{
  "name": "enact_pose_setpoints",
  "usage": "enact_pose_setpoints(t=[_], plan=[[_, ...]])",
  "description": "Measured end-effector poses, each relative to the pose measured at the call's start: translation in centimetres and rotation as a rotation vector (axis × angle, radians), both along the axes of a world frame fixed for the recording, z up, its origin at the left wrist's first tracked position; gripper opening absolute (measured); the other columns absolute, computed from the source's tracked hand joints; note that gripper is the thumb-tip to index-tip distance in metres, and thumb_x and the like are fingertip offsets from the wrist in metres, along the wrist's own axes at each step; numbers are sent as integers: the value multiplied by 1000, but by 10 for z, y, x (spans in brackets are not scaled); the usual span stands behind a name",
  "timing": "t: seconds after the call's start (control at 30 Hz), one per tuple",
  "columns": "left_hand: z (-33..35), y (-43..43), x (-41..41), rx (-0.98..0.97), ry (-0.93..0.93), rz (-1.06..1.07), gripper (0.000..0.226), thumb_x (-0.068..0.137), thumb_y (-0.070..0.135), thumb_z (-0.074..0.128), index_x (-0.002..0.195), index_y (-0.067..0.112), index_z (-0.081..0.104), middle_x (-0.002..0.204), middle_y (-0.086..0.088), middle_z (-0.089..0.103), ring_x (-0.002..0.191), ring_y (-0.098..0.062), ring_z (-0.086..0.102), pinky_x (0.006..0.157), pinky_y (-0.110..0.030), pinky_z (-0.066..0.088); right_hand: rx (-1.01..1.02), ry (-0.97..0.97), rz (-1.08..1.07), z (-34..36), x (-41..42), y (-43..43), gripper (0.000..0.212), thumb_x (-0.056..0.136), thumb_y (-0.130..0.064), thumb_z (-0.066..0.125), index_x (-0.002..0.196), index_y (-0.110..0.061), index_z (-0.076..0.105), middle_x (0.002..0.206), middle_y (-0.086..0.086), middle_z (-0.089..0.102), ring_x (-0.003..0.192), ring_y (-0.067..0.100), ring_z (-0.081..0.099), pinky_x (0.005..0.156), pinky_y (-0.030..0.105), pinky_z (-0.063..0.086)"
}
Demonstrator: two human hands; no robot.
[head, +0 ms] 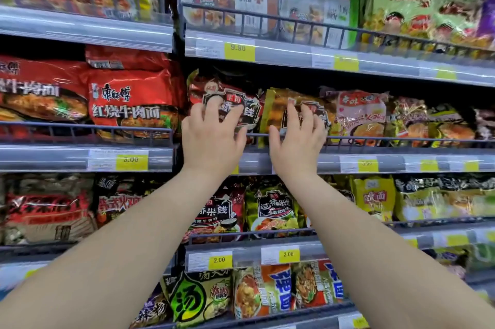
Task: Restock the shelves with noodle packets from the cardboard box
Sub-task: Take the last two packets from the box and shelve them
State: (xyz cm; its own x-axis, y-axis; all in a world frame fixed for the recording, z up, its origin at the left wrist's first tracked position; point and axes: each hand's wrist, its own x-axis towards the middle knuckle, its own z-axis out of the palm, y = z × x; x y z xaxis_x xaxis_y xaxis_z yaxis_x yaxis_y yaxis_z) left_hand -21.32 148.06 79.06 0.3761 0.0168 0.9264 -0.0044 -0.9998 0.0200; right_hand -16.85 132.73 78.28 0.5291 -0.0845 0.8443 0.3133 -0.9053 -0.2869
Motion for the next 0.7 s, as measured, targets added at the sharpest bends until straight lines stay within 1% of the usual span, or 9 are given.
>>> enact_pose_setpoints(t=[0.1,0.13,0.17,0.23,0.3,0.4,0.47,0.57,0.7], plan=[[12,-6,2,-94,161,17,47,91,48,45,135,31,46,141,-13,40,121,-43,37,90,-52,43,-60,109,-13,11,6,3,58,95,-48,35,148,-30,22,153,7,23,138,38,14,110,62,8],[17,-7,2,-104,203,12,50,92,50,41,140,33,40,144,-13,36,124,-44,33,95,-54,40,-78,124,-15,13,7,4,57,95,-49,34,148,-33,20,153,7,23,138,39,12,110,62,7],[20,-8,3,-106,233,15,52,93,51,37,143,36,34,146,-13,32,124,-43,31,96,-53,39,-93,129,-21,14,9,3,57,95,-50,33,148,-35,20,153,7,22,138,39,12,110,62,7],[22,-4,2,-117,269,25,50,95,54,31,144,42,27,146,-13,29,120,-42,33,91,-51,40,-113,132,-44,14,12,0,56,93,-49,33,147,-38,21,151,7,23,137,39,13,110,61,11],[20,6,1,-124,279,62,48,95,55,28,142,46,27,142,-14,32,113,-40,37,86,-49,41,-96,154,-59,17,14,-7,55,91,-47,35,144,-40,25,148,7,26,135,38,14,109,61,15],[15,12,1,-72,231,131,48,94,57,30,141,46,32,137,-19,40,107,-40,43,89,-47,37,-41,160,-37,24,14,-10,51,87,-46,41,138,-40,39,143,8,31,132,38,19,107,60,19],[17,6,3,-89,241,121,49,93,57,29,141,45,32,141,-20,35,110,-40,42,91,-47,36,-63,132,7,23,11,-5,47,87,-47,42,133,-41,45,143,6,33,132,36,20,106,58,20],[20,-3,7,-121,291,90,49,94,56,27,142,46,27,148,-17,25,113,-41,39,91,-48,37,-122,126,13,16,9,0,48,90,-53,38,137,-44,39,147,2,31,134,35,18,107,57,19],[15,2,9,-140,285,48,50,94,58,26,143,47,24,146,-17,26,111,-41,39,89,-48,38,-179,127,19,15,13,-8,51,92,-57,33,141,-46,32,147,0,32,135,35,19,106,55,21]])
